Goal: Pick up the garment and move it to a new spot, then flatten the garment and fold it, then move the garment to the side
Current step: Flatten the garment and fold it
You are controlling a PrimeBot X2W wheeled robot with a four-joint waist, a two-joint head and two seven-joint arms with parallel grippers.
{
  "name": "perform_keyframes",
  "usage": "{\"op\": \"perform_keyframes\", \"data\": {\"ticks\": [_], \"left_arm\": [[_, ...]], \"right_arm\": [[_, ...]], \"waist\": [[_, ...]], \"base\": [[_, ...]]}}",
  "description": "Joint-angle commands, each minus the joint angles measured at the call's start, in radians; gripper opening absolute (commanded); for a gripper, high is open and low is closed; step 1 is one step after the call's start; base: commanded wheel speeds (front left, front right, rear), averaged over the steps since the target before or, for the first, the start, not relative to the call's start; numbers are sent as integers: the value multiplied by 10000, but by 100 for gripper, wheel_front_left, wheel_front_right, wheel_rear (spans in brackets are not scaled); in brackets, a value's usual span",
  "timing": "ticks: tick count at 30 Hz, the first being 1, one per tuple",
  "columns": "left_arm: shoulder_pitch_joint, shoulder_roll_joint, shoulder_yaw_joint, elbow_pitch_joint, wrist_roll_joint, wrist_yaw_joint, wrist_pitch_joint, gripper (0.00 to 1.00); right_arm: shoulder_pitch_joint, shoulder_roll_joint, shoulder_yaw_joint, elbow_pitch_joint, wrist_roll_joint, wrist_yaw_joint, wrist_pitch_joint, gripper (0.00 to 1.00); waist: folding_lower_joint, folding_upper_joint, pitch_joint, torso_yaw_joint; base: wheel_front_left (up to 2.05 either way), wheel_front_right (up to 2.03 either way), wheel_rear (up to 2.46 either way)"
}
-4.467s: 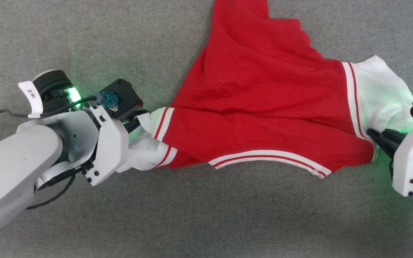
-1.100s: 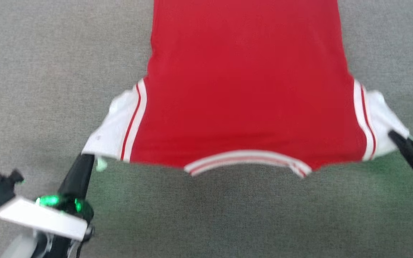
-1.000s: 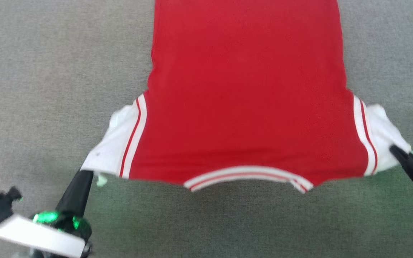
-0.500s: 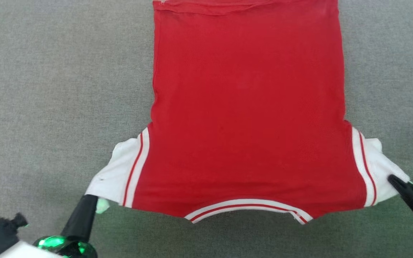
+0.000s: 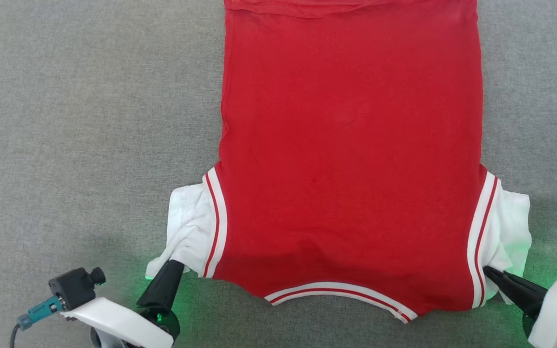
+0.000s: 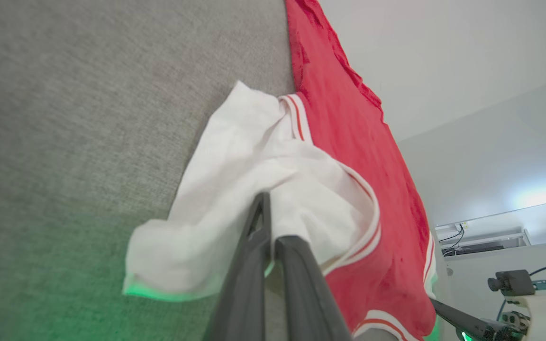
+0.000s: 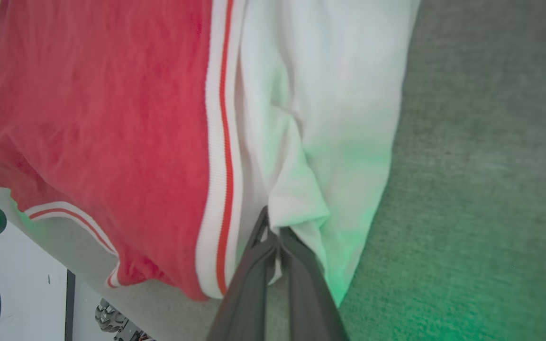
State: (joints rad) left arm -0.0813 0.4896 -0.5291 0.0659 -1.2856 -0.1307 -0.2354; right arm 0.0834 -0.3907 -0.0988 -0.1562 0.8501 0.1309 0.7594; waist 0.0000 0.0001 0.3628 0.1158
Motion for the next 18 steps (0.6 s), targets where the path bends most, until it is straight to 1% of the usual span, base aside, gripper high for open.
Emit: {"op": "perform_keyframes", "data": {"ticks": [1, 2, 7, 8, 9, 10, 11, 12, 14, 18], "left_arm": [[-253, -17, -167, 266, -37, 7, -61, 0], [-414, -46, -330, 492, -100, 7, -124, 0], [-675, -54, -630, 823, -331, 6, -214, 0], [-696, -47, -679, 849, -374, 6, -219, 0], [-706, -31, -727, 885, -407, 6, -234, 0], [-729, -15, -759, 909, -447, 6, -249, 0], [-756, 1, -782, 924, -471, 6, -266, 0], [-777, 8, -806, 932, -494, 6, -280, 0], [-798, 34, -793, 857, -482, 6, -286, 0], [-731, 55, -686, 565, -307, 6, -310, 0]], "right_arm": [[-144, -72, 302, 456, -157, -11, -168, 0], [-250, -174, 643, 813, -190, -22, -338, 0], [-527, -421, 1133, 1320, -278, -44, -895, 0], [-578, -500, 1236, 1390, -278, -47, -949, 2], [-631, -574, 1298, 1429, -319, -50, -1065, 11], [-686, -619, 1316, 1439, -324, -50, -1175, 38], [-741, -683, 1332, 1419, -331, -51, -1275, 80], [-776, -772, 1360, 1367, -360, -51, -1364, 100], [-755, -1007, 1278, 1124, -407, -79, -1540, 100], [-381, -1440, 382, 395, -445, -73, -1437, 100]], "waist": [[0, -1, 39, 29], [0, -1, 68, 49], [0, -1, 126, 52], [0, -1, 135, 46], [0, -1, 141, 35], [0, -1, 149, 25], [0, -1, 160, 13], [0, -1, 169, 5], [0, -1, 185, 11], [0, -1, 270, 89]], "base": [[0, 0, 0], [0, 0, 0], [0, 0, 0], [0, 0, 0], [0, 0, 0], [0, 0, 0], [0, 0, 0], [0, 0, 0], [0, 0, 0], [0, 0, 0]]}}
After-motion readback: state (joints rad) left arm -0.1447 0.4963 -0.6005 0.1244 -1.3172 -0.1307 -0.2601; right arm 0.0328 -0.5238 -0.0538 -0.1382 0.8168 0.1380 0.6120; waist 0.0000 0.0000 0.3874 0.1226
